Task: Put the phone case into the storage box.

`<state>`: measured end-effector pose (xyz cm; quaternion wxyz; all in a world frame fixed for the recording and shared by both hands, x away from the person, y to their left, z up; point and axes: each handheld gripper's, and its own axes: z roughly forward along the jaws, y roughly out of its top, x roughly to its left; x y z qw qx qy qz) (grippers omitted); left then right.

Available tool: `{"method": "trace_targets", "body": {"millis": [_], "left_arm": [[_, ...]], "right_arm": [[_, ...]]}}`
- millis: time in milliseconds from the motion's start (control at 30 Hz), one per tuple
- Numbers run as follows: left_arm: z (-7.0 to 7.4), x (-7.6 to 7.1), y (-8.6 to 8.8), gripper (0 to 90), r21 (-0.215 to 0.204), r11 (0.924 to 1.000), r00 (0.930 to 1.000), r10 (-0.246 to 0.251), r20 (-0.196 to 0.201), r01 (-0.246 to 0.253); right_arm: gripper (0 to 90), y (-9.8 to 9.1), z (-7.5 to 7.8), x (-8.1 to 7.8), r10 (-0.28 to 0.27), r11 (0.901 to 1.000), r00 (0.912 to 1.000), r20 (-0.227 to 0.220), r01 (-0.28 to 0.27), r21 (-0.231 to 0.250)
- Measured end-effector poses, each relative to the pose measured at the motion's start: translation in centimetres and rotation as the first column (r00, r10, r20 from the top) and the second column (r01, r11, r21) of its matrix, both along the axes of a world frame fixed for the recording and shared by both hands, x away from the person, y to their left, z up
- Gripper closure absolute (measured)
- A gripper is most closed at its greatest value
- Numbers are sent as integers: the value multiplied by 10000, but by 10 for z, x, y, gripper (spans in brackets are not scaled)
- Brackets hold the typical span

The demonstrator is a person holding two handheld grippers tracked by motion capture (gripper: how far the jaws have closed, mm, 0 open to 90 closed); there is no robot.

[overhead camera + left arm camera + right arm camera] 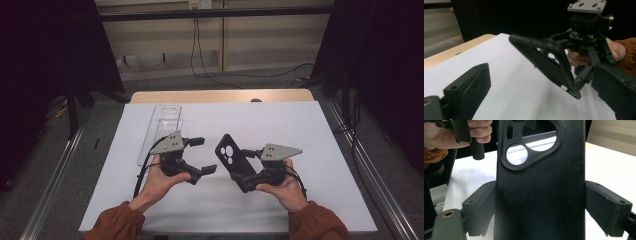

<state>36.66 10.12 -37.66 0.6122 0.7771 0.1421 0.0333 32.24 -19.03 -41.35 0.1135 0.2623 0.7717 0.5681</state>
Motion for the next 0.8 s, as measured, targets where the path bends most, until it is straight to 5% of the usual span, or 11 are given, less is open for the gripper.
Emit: {"method": "trace_targets", "body": {"millis": [300,800], "left_arm": [[1,16,-6,27,-139,9993,9993,-362,-97,361],[-3,15,-9,28,305,9942,9946,-1025,-142,1028]], "right_arm": [[142,0,-3,1,194,9998,9998,46,-194,30],[141,4,-6,-1,895,9956,9960,-63,-893,283]]}}
